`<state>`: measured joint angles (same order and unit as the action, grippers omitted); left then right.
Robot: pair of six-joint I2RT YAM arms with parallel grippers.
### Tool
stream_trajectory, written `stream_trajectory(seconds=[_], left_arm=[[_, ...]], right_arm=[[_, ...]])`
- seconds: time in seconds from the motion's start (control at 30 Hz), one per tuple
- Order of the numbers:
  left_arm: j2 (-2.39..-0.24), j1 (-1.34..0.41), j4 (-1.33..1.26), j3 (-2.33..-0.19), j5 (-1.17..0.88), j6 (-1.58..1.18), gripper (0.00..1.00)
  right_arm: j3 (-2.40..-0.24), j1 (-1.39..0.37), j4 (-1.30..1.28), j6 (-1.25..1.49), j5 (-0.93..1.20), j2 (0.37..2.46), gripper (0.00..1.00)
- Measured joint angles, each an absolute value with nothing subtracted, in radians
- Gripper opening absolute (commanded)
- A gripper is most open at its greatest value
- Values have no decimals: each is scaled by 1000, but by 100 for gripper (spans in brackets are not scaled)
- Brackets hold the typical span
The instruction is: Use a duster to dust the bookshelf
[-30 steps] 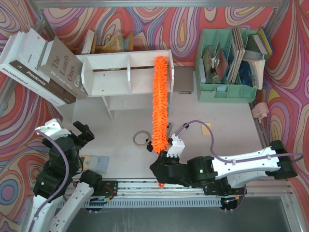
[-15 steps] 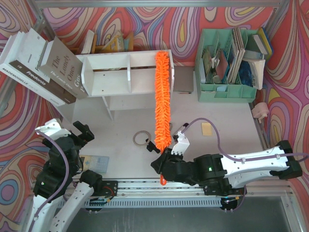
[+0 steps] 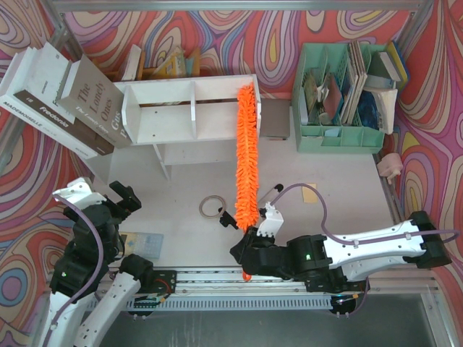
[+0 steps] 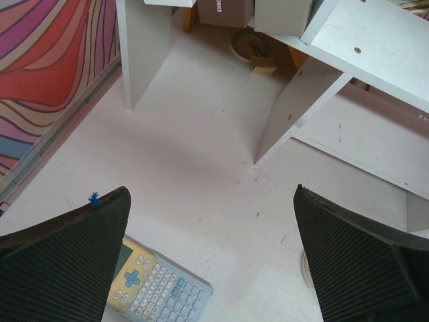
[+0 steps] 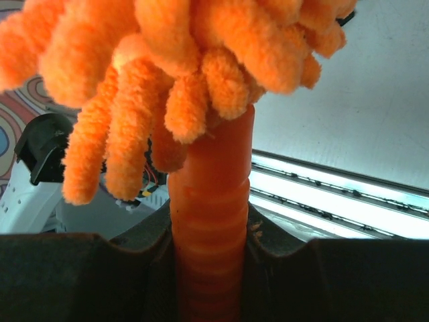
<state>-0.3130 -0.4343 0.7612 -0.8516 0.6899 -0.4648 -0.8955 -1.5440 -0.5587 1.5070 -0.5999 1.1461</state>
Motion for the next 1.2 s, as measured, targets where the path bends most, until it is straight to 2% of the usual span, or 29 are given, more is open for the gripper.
stream_trajectory(seconds=[0.7,1.2], left_arm=[[-313,-434,761,-852,690,-465,98],[-313,-434,761,-852,690,-464,98]], right_arm=[[-1034,-1511,-364,1280,-439,1341,0],[-929,-1512,-492,1448,-535,1156,0]])
